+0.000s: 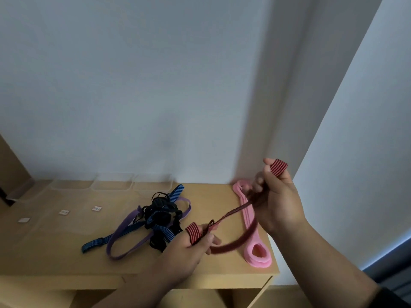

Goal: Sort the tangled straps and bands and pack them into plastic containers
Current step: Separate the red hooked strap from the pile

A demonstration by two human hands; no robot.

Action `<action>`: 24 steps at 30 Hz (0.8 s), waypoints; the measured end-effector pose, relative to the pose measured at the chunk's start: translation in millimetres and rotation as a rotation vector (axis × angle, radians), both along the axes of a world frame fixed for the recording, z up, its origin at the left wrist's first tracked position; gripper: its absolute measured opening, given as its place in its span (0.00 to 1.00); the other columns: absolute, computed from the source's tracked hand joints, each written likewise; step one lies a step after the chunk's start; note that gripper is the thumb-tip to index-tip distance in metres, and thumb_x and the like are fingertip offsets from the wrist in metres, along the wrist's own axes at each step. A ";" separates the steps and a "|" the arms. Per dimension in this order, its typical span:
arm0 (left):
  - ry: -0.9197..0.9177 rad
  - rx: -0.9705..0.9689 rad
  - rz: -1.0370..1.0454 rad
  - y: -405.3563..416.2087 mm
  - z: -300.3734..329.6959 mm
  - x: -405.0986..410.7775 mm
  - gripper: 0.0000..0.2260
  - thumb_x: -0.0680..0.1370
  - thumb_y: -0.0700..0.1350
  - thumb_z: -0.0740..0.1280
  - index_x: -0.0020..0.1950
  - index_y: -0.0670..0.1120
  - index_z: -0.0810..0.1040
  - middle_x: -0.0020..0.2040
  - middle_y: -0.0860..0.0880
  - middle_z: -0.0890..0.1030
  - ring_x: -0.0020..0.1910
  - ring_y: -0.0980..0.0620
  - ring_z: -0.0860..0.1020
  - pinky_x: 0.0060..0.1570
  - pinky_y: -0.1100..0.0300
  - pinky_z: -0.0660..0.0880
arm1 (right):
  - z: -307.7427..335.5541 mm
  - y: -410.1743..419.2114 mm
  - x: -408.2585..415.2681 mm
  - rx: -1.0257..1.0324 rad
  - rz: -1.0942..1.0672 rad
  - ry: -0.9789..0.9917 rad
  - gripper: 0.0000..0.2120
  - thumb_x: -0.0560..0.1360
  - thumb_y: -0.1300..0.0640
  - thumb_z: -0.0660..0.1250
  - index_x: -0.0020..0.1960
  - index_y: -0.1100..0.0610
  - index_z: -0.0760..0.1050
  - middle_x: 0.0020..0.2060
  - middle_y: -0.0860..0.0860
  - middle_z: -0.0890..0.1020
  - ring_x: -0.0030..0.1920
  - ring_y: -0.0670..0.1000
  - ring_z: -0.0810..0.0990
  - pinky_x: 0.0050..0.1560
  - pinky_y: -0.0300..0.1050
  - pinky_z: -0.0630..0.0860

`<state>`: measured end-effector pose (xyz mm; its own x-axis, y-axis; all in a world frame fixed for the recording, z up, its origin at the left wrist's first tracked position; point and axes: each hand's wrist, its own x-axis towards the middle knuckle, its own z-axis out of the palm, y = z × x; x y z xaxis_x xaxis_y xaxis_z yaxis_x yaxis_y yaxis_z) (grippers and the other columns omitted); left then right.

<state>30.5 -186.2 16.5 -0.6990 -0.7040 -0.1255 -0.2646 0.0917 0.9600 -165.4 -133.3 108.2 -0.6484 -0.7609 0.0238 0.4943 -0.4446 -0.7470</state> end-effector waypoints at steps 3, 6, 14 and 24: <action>-0.009 -0.007 0.154 -2.7 3.8 -0.5 0.13 0.84 0.49 0.60 0.49 0.52 0.83 0.34 0.49 0.82 0.28 0.54 0.76 0.30 0.63 0.73 | -12.0 6.4 -0.2 0.176 0.027 0.303 0.05 0.80 0.66 0.64 0.51 0.57 0.76 0.31 0.54 0.69 0.29 0.49 0.65 0.30 0.45 0.67; 0.035 0.006 0.191 -9.1 7.0 0.1 0.10 0.84 0.45 0.61 0.47 0.45 0.80 0.31 0.49 0.79 0.27 0.52 0.75 0.29 0.60 0.73 | -25.6 9.8 9.0 0.262 0.121 0.435 0.06 0.78 0.66 0.68 0.54 0.61 0.76 0.36 0.57 0.70 0.29 0.51 0.64 0.30 0.44 0.66; -0.015 0.195 -0.054 -3.4 -9.4 -14.5 0.12 0.82 0.44 0.66 0.63 0.57 0.78 0.47 0.57 0.83 0.29 0.59 0.72 0.29 0.63 0.69 | 4.2 -1.1 45.7 0.044 0.224 0.294 0.15 0.82 0.66 0.61 0.54 0.49 0.80 0.32 0.52 0.67 0.32 0.48 0.68 0.41 0.48 0.77; 0.038 0.157 -0.062 4.7 2.4 -27.7 0.14 0.74 0.47 0.74 0.59 0.55 0.79 0.52 0.55 0.85 0.44 0.60 0.81 0.44 0.64 0.74 | 15.8 -7.1 36.6 -0.035 0.140 0.253 0.17 0.83 0.69 0.57 0.58 0.50 0.78 0.39 0.51 0.71 0.39 0.50 0.72 0.54 0.52 0.79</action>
